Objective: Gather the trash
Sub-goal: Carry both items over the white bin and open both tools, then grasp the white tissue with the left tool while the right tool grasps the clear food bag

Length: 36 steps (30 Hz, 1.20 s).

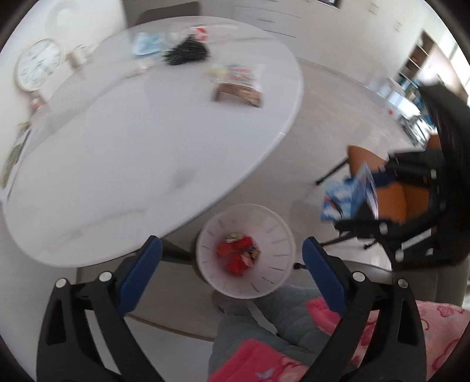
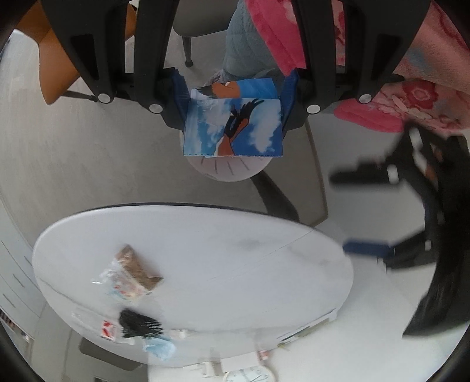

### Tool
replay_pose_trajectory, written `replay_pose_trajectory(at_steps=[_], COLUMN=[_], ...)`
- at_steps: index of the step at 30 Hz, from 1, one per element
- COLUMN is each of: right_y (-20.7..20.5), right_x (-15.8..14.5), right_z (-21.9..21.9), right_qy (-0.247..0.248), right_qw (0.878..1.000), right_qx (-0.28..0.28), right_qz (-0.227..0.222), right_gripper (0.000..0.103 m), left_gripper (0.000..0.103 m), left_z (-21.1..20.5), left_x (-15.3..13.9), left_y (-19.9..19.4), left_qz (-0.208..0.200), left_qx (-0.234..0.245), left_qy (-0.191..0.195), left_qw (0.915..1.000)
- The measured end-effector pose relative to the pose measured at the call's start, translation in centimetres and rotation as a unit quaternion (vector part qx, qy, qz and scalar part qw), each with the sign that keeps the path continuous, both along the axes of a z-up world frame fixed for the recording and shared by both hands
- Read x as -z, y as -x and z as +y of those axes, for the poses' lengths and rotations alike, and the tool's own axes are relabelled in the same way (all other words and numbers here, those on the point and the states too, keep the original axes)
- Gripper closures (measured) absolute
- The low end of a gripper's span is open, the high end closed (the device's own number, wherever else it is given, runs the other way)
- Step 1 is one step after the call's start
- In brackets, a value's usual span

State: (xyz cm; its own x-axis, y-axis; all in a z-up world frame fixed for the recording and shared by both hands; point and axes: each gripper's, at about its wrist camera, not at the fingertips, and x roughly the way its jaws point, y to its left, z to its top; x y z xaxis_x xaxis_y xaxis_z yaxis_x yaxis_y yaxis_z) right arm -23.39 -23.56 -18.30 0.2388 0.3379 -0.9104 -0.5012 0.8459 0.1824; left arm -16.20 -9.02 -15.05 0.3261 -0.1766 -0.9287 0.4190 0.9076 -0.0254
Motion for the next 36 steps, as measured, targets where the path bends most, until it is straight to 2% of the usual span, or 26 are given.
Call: replay_pose_trajectory(at_steps=[2, 4, 8, 11, 17, 21, 29, 36], right_y=[0.1, 0.1, -0.5, -0.8, -1.2, -1.7, -3.1, -6.2], right_x=[0.6, 1.0, 1.0, 0.1, -2.3, -3.5, -3.5, -3.6], right_z=[0.9, 1.4, 1.1, 0.5, 0.5, 0.8, 1.1, 0.8], right_qy=[0.013, 0.037, 0.040, 0.042, 0.048, 0.042, 0.049, 0.060], right_qw=[1.000, 0.999, 0.998, 0.997, 0.993, 0.990, 0.982, 0.980], right_qx=[0.000, 0.011, 0.042, 0.066, 0.097, 0.121, 0.172, 0.185], right_qz=[-0.008, -0.022, -0.015, -0.022, -0.050, -0.061, -0.055, -0.053], right_gripper=[0.029, 0.021, 0.020, 0.013, 0.004, 0.003, 0.003, 0.003], left_gripper=[0.011, 0.011, 0.011, 0.011, 0.011, 0.011, 0.011, 0.008], left_z=[1.4, 2.5, 4.5, 5.3, 5.2, 4.6, 4.8, 4.5], left_x=[-0.3, -0.4, -0.4, -0.6, -1.2, -1.6, -2.0, -2.4], left_y=[-0.6, -0.9, -1.5, -1.6, -2.2, -2.6, -4.2, -6.8], left_qz=[-0.003, -0.003, 0.001, 0.000, -0.002, -0.010, -0.020, -0.032], left_qx=[-0.018, -0.031, -0.054, -0.060, -0.046, -0.017, 0.015, 0.005], left_qy=[-0.005, -0.006, -0.008, 0.000, 0.023, 0.022, 0.010, 0.005], left_qw=[0.9998, 0.9995, 0.9985, 0.9982, 0.9987, 0.9996, 0.9996, 0.9995])
